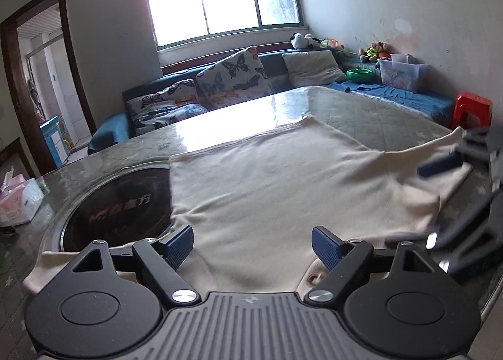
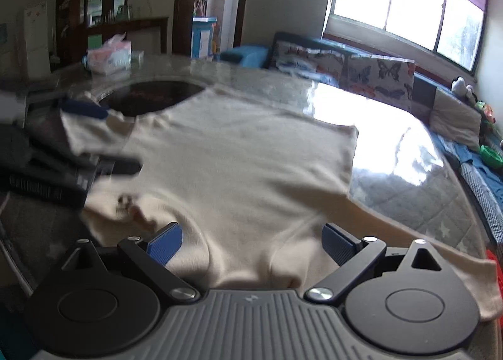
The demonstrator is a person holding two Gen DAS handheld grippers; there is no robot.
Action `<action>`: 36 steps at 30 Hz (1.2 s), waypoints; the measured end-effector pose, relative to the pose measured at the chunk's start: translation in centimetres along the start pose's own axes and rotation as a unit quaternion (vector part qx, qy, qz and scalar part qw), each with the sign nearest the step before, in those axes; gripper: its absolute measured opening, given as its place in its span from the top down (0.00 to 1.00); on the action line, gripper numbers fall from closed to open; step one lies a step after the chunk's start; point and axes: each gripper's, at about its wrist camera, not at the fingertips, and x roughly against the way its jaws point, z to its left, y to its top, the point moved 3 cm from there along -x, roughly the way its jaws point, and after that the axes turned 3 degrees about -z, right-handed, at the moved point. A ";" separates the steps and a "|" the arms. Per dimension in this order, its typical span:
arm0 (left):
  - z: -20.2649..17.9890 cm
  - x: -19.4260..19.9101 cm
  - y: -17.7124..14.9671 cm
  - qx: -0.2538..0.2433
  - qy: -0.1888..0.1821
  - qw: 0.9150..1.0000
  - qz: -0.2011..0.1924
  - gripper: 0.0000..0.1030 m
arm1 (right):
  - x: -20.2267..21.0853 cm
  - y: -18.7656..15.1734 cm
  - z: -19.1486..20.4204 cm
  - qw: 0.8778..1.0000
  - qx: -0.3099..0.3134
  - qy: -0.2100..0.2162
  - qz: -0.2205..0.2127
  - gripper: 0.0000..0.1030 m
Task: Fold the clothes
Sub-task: 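Grasp the side edge of the cream shirt with the right gripper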
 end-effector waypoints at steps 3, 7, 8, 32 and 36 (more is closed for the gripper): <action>-0.6 -0.9 -0.1 -0.001 -0.001 1.000 0.007 0.18 | 0.5 -0.4 -0.3 1.000 -0.011 0.005 -0.003 0.06; -1.2 -1.5 -0.7 -0.010 -0.006 1.000 0.017 0.18 | 2.2 -0.5 -2.1 0.999 -0.047 -0.006 -0.020 0.06; -1.4 -1.5 -0.8 -0.014 -0.008 1.000 0.018 0.18 | 2.7 -0.6 -2.9 0.998 -0.056 -0.015 -0.023 0.07; -4.6 -1.8 1.7 -0.025 -0.047 0.999 0.000 0.15 | 5.4 -8.7 -21.0 0.918 -0.297 -0.261 0.005 0.63; -5.4 -2.3 1.7 -0.028 -0.052 0.998 0.005 0.14 | 5.2 -8.8 -20.9 0.918 -0.293 -0.269 -0.002 0.84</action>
